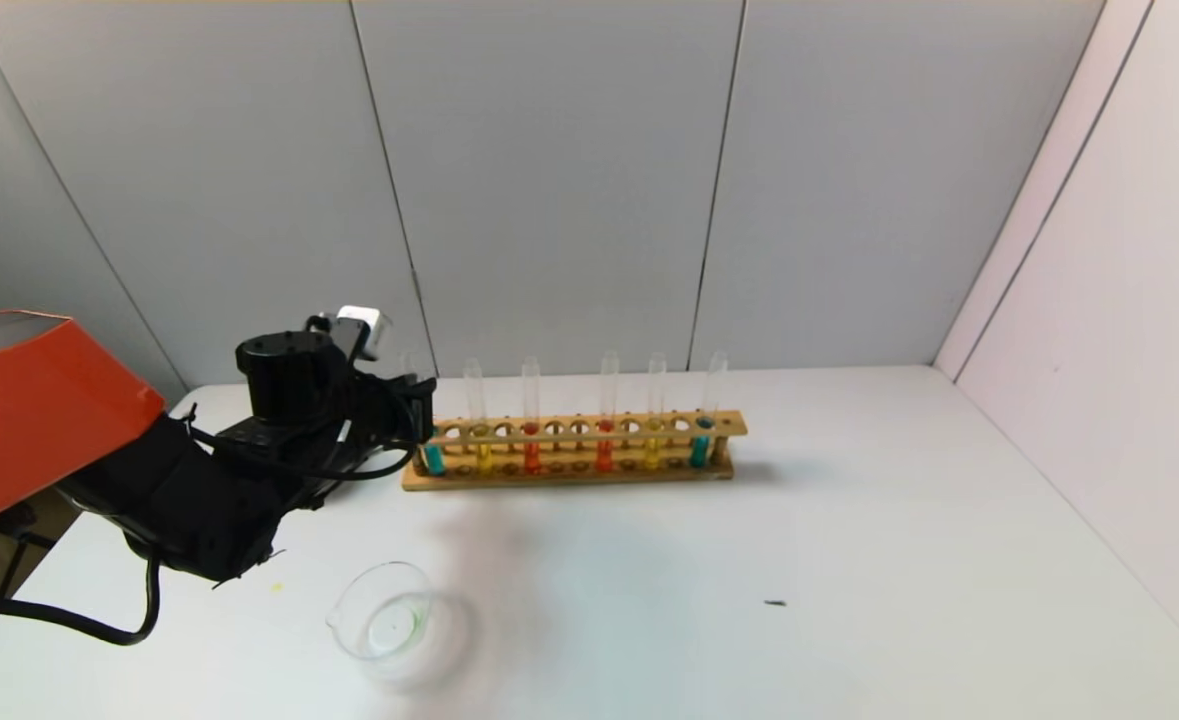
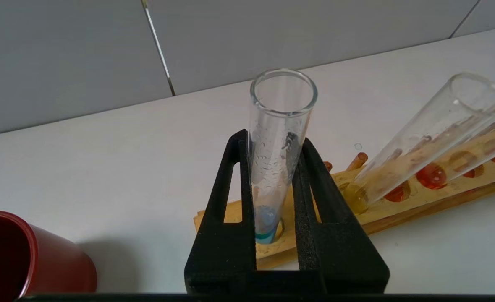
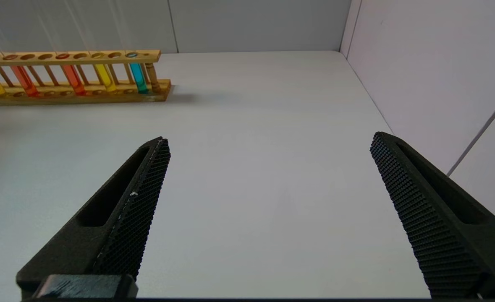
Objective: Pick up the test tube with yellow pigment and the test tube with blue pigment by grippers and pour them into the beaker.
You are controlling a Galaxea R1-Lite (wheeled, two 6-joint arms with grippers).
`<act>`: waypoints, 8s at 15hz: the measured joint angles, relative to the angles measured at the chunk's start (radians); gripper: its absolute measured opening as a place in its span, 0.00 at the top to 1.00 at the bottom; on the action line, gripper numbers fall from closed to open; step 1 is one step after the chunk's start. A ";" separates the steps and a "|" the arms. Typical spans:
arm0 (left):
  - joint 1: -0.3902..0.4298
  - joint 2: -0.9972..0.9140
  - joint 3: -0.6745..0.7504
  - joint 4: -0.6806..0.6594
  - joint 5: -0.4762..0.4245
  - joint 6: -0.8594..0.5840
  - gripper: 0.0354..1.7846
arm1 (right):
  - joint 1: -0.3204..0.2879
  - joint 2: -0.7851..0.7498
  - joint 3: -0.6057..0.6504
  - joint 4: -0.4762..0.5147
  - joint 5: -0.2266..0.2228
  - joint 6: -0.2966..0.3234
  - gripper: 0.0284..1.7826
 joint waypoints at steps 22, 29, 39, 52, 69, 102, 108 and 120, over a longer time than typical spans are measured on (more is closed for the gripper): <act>-0.004 -0.424 -0.220 0.669 -0.004 0.053 0.84 | 0.000 0.000 0.000 0.000 0.000 0.000 0.02; 0.007 -0.643 -0.117 0.959 -0.002 0.283 0.84 | 0.000 0.000 0.000 0.000 0.000 0.000 0.02; -0.023 -0.734 -0.003 1.210 0.043 0.412 0.84 | 0.000 0.000 0.000 0.000 0.000 0.000 0.02; -0.144 -0.484 -0.016 1.314 0.248 0.510 0.84 | 0.000 0.000 0.000 0.000 0.000 0.000 0.02; -0.210 -0.244 -0.173 1.628 0.436 0.537 0.84 | 0.000 0.000 0.000 0.000 0.000 0.000 0.02; -0.297 -0.025 -0.453 2.000 0.641 0.535 0.84 | 0.000 0.000 0.000 0.000 0.000 0.000 0.02; -0.341 0.025 -0.492 2.017 0.647 0.530 0.84 | 0.000 0.000 0.000 0.000 0.000 0.000 0.02; -0.363 0.041 -0.506 2.042 0.671 0.528 0.84 | 0.000 0.000 0.000 0.000 0.000 0.000 0.02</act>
